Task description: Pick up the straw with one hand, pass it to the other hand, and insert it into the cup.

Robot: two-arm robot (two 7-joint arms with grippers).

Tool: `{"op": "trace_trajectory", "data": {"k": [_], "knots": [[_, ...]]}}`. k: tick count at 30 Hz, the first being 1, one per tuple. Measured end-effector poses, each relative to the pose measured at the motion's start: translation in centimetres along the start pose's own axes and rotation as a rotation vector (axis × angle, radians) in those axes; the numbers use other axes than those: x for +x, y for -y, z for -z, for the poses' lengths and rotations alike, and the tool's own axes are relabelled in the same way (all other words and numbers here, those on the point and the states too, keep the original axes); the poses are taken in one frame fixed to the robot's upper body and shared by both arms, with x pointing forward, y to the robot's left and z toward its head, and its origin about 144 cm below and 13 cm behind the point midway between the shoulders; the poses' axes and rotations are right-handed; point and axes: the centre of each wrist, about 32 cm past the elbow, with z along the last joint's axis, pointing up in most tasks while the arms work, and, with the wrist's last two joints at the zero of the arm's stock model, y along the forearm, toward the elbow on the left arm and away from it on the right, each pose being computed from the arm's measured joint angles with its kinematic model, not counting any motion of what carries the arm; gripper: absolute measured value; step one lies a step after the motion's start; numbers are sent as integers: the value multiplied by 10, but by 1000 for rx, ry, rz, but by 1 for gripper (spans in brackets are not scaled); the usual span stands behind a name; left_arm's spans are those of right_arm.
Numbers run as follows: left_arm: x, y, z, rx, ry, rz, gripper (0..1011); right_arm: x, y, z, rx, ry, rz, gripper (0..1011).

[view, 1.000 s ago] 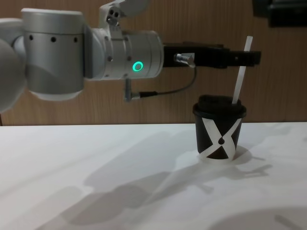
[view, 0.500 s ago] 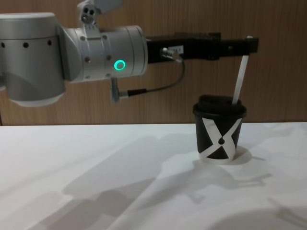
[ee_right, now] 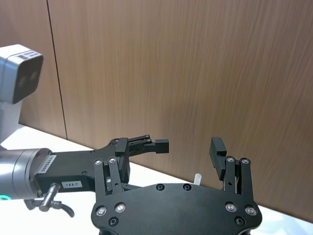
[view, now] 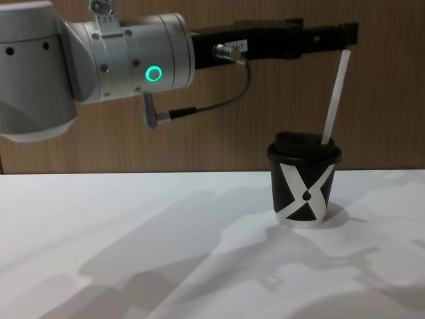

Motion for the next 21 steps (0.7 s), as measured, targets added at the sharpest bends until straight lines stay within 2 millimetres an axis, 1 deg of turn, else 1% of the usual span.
{"op": "trace_trajectory", "data": {"k": [10,21], "knots": [[-4,-3,-4,-8,1,-6,1000,-6,-8,-1,-9,-32,12,1001],[-5,-5,-5,-11,1,-9,1000,-9,-12,-2,-14,-45,17,1001]]}}
